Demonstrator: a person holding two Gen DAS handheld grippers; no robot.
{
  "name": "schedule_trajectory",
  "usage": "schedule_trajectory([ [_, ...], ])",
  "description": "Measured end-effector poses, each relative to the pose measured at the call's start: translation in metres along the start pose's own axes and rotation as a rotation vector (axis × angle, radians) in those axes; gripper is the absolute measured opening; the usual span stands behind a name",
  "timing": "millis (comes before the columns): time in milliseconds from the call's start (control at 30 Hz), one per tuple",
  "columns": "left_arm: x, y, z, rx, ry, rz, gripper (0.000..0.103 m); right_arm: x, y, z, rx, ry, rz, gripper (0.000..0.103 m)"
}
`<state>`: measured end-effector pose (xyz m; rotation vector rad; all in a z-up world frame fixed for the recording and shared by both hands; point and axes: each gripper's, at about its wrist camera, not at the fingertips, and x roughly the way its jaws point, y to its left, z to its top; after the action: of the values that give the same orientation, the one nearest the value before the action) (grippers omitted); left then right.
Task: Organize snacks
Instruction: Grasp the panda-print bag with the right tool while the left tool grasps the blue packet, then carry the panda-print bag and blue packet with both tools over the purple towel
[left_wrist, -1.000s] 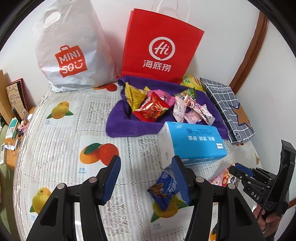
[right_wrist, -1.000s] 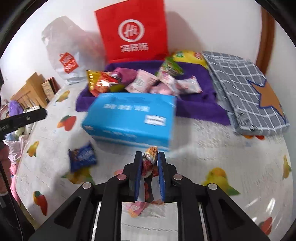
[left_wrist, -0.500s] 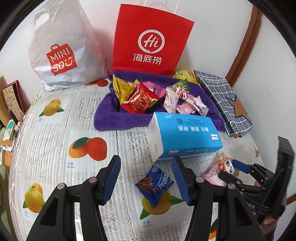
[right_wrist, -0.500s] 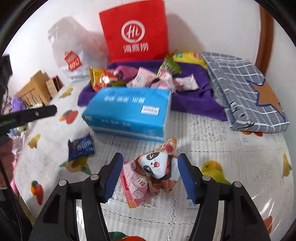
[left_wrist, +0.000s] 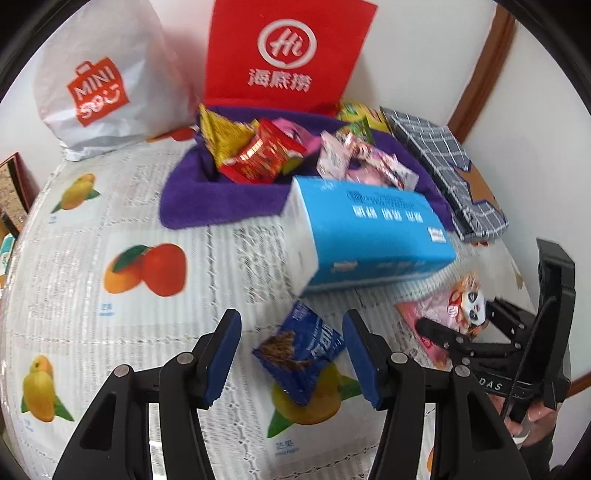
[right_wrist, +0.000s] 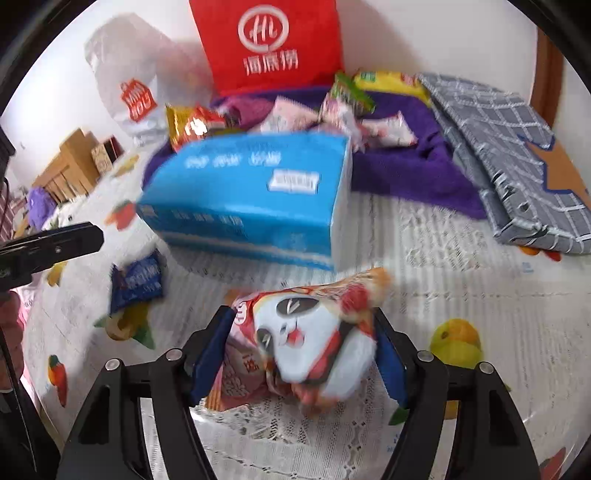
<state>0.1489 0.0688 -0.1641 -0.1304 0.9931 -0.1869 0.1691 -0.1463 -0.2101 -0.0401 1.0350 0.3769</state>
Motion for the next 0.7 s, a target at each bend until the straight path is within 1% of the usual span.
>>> schedule_trajectory([
  [33, 0.005, -0.001, -0.002, 0.008, 0.012, -0.005, 0.055, -0.002, 0.001, -0.001, -0.009, -0.023, -0.007, 0.072],
  [133, 0.017, -0.003, -0.005, 0.026, 0.038, -0.003, 0.055, -0.002, 0.0, -0.003, -0.018, -0.035, 0.01, 0.071],
  [200, 0.024, -0.005, -0.005, 0.032, 0.052, -0.005, 0.055, -0.004, -0.002, -0.004, -0.005, -0.041, 0.027, 0.059],
  [267, 0.03, -0.007, -0.006, 0.041, 0.063, -0.012, 0.055, -0.006, -0.007, -0.004, 0.012, -0.043, 0.042, 0.058],
  [400, 0.039, -0.012, -0.009, 0.064, 0.09, -0.013, 0.056, -0.012, -0.014, -0.005, 0.036, -0.054, 0.027, 0.057],
  [433, 0.038, -0.014, -0.011, 0.076, 0.081, -0.012, 0.058, -0.014, -0.015, -0.006, 0.038, -0.059, 0.024, 0.057],
  [533, 0.038, -0.019, -0.015, 0.091, 0.084, -0.021, 0.06, -0.021, -0.019, -0.007, 0.044, -0.075, 0.012, 0.057],
  [700, 0.037, -0.029, -0.023, 0.148, 0.054, 0.038, 0.06, -0.033, -0.024, -0.008, 0.051, -0.103, 0.002, 0.057],
])
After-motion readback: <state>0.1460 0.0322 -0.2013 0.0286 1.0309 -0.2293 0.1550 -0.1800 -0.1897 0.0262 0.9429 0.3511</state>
